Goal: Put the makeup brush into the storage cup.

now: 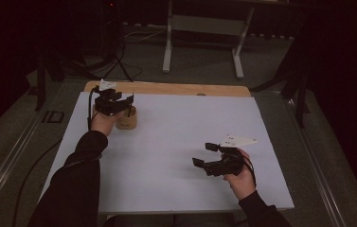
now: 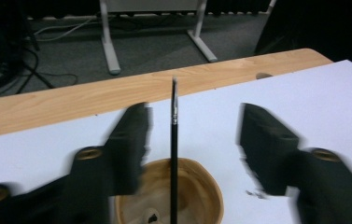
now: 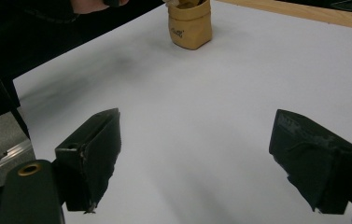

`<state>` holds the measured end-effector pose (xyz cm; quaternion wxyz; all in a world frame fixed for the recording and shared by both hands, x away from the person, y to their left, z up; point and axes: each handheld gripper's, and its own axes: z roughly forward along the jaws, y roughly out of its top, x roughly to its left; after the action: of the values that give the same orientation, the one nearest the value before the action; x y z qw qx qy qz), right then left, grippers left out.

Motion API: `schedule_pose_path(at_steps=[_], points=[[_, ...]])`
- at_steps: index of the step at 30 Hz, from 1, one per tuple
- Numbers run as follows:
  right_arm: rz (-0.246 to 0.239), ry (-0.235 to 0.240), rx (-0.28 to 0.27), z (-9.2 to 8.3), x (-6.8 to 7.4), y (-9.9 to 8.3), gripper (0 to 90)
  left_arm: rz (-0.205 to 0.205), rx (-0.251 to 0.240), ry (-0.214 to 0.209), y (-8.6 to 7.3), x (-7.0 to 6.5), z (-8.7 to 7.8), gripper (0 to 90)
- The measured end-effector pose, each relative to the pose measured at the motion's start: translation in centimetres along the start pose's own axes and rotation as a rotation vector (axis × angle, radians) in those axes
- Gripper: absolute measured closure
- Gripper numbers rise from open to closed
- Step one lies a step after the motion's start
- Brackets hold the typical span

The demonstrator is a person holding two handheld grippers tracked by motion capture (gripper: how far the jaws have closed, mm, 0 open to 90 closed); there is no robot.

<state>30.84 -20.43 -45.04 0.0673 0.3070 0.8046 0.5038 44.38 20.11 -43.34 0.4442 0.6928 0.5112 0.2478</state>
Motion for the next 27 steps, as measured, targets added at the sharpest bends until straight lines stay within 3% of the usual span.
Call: schedule_pose_path(at_steps=[6,10,13,18,24,27], points=[[-0.001,-0.001,-0.004,-0.1,0.0,0.0,16.4,-0.005,0.024,0.018,0.5,-0.4,-0.4,15.4],[0.002,0.0,-0.007,-0.1,-0.1,0.1,16.2,-0.041,0.023,0.002,0.9,-0.2,-1.0,9.9],[0.002,0.003,-0.008,-0.2,-0.1,0.1,15.8,-0.017,0.037,-0.057,1.1,-0.1,-1.5,1.4],[0.007,0.006,-0.011,-0.2,-0.3,0.1,15.0,-0.006,0.041,-0.099,1.3,-0.2,-2.4,0.0],[0.003,0.024,-0.012,-0.3,-0.5,0.1,14.5,0.008,0.011,-0.183,1.2,0.1,-3.2,0.0],[0.001,0.024,-0.015,-0.3,-0.6,0.1,14.5,0.051,-0.014,-0.226,1.2,-0.3,-3.8,0.0]])
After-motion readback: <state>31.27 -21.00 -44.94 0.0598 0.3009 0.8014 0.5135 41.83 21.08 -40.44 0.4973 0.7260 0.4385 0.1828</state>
